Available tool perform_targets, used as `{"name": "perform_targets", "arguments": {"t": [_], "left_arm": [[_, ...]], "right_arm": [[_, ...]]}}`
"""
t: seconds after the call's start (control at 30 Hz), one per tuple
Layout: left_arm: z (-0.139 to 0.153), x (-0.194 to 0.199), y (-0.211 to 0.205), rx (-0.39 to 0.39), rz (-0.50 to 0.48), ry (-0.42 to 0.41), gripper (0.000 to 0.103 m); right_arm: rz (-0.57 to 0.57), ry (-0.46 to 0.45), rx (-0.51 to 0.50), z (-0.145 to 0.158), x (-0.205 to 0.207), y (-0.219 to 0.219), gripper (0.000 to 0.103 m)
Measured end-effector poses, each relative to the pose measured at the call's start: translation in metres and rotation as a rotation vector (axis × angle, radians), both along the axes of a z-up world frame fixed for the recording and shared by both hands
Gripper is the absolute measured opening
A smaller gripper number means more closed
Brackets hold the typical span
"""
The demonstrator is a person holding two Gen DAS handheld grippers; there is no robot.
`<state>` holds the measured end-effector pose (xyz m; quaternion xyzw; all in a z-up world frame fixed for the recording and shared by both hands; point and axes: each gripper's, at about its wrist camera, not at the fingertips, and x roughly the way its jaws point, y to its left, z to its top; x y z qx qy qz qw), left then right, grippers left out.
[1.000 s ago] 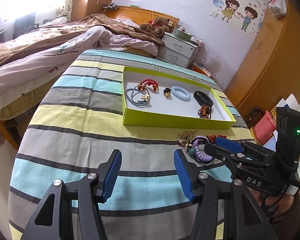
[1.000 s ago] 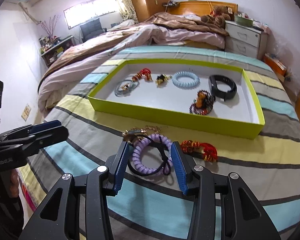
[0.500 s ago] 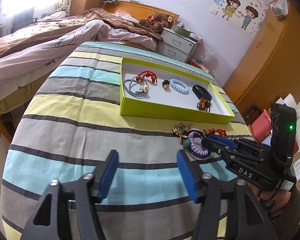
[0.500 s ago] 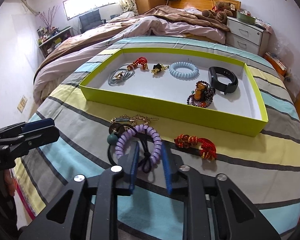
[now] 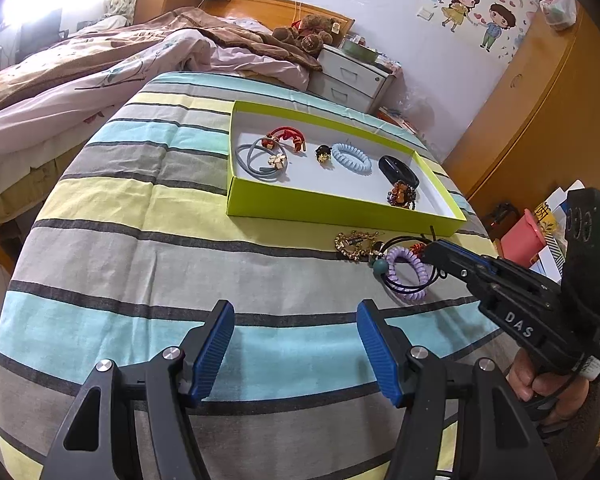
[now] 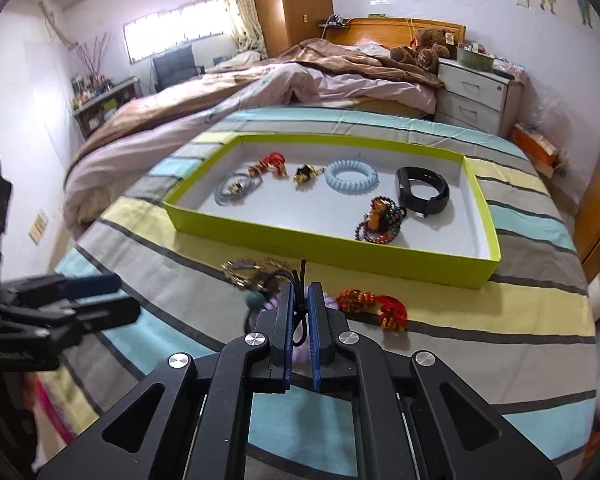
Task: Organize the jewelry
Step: 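Grasp the black hair tie with teal bead using the right tool, then grasp the rose-gold hairpin with the left tool while the right tool holds the black tie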
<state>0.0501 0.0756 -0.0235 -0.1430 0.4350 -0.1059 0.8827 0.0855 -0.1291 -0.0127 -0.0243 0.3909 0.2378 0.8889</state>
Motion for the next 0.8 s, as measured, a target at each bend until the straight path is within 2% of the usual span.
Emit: {"name": "perform_targets", "arguments": {"t": [0.23,0.37,0.6,0.67,0.8], "left_arm": [[-0.002,0.004,-0.002,-0.001,-0.006,0.006,0.063],[-0.002,0.009,-0.006,0.003,-0.018,-0.003,0.063],[0.000,0.034,-0.036,0.115,-0.111,-0.014,0.063],[0.003,0.040,-0.049,0.154,-0.166,-0.041,0.063],[-0.001,0.058,-0.062,0.187,-0.194,-0.025,0.063]], "right_arm": [[0.026,0.010,0.121,0.012,-0.003,-0.004,0.007],[0.002,-0.010,0.143,0.020,-0.006,-0.012,0.007],[-0.048,-0.046,0.175,0.031,-0.011,-0.034,0.007],[-0.061,-0.048,0.179,0.032,-0.010,-0.040,0.007],[-0.085,-0.043,0.190,0.030,-0.008,-0.051,0.007]]}}
